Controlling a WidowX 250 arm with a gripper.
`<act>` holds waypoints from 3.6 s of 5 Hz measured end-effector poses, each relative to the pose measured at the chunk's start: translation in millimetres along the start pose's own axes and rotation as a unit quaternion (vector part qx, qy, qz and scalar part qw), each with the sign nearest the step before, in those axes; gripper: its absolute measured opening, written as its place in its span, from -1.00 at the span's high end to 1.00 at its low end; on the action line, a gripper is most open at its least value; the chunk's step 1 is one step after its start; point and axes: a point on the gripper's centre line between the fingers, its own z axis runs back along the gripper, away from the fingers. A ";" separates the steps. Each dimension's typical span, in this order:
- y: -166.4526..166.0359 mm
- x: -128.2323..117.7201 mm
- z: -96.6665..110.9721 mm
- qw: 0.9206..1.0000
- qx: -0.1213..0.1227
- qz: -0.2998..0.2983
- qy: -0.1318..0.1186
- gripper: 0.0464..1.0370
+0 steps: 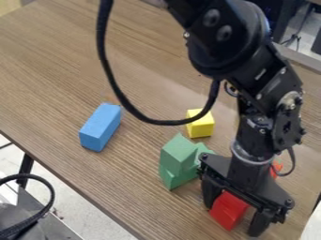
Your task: Take the red cube from the table and place it on top of the green cube
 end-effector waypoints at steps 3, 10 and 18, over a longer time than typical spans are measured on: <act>23.5 -20.6 15.8 0.999 0.009 0.029 0.029 -0.10; 81.4 33.4 87.7 0.994 0.031 0.108 -0.004 -0.10; 84.4 4.1 77.1 0.992 0.028 0.119 0.035 -0.10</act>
